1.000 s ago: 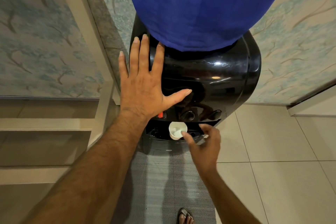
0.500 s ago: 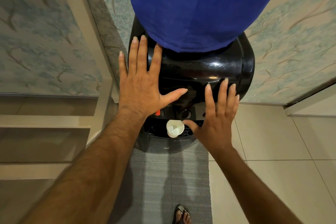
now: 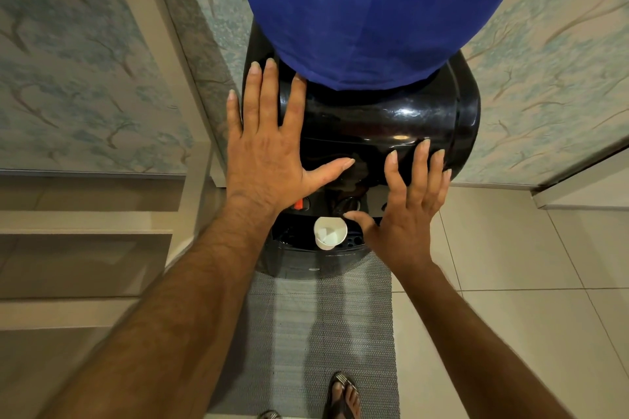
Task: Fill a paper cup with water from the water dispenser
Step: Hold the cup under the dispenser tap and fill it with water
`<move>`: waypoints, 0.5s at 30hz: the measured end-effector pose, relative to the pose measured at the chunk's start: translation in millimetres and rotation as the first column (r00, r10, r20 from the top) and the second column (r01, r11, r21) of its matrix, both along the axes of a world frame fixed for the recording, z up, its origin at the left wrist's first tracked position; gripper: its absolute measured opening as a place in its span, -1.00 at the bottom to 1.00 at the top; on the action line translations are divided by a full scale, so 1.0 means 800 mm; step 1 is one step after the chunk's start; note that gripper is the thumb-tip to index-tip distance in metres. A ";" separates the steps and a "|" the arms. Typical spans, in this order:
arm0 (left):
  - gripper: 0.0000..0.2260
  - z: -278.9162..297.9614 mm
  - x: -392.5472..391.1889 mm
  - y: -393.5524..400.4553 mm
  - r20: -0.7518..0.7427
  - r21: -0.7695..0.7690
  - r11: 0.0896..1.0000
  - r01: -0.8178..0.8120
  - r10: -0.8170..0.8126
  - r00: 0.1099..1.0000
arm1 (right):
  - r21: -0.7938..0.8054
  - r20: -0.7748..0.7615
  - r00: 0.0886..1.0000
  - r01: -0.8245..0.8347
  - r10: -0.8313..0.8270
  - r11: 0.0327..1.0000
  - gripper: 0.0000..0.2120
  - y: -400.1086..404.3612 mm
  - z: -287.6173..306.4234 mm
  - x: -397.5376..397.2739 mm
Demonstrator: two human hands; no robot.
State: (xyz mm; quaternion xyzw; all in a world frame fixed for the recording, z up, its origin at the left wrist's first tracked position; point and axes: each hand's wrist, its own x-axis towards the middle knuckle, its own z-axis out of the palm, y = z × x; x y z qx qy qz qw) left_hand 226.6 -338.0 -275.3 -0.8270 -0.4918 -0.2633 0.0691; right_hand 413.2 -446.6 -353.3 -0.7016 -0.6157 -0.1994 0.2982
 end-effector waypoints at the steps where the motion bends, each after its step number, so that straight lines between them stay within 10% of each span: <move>1: 0.05 0.000 0.000 0.000 0.003 -0.001 1.000 0.001 -0.001 1.000 | 0.004 -0.005 1.000 0.004 -0.004 1.000 0.04 0.001 0.000 -0.001; 15: 0.05 0.002 0.001 -0.003 0.009 -0.001 1.000 0.003 -0.003 1.000 | -0.013 -0.011 0.997 0.076 -0.076 0.997 -0.10 0.007 0.001 -0.015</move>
